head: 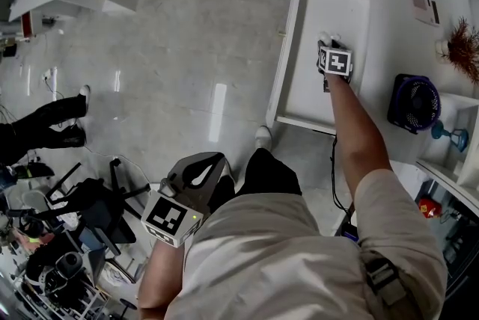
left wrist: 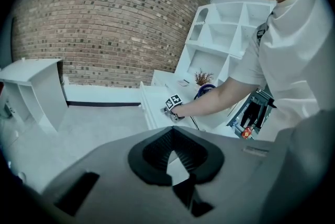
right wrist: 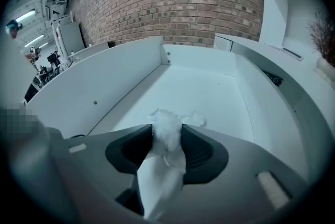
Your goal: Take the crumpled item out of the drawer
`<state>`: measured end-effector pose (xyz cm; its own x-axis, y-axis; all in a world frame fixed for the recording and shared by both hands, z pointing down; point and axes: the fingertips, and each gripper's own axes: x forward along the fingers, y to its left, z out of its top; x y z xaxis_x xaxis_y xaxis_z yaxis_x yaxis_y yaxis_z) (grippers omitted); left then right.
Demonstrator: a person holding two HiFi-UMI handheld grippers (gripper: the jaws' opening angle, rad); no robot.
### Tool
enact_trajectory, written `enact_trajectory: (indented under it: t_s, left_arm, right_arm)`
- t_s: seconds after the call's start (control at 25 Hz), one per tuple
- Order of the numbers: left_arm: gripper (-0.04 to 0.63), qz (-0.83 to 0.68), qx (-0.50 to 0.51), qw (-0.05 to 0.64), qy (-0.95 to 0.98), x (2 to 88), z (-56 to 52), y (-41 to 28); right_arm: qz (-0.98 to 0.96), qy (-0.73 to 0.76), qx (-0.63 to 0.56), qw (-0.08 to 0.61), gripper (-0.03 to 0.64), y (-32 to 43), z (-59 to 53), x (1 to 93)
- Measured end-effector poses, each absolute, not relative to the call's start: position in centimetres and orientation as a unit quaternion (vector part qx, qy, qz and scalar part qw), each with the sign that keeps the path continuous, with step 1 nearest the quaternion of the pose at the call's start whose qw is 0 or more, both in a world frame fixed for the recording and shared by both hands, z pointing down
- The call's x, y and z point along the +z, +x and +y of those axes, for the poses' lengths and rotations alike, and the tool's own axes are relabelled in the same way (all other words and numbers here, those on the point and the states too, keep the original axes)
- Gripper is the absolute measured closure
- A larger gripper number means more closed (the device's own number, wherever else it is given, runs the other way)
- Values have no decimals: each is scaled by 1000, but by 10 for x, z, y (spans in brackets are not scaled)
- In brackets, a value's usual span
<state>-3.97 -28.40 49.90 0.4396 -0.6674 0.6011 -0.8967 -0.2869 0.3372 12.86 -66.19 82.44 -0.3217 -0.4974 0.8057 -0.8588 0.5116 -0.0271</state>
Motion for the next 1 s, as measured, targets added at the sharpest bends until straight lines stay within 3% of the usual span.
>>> enact_trajectory:
  t_s: [0.24,1.0]
  left_arm:
    - [589,-495,171,319,790,495,-289,-42]
    - [589,-459,158,250,837,452,-240,-48]
  right_arm:
    - [-784,425,220,394,458,131,-660,814]
    - [-816,403,174,377,462,118,-593,710]
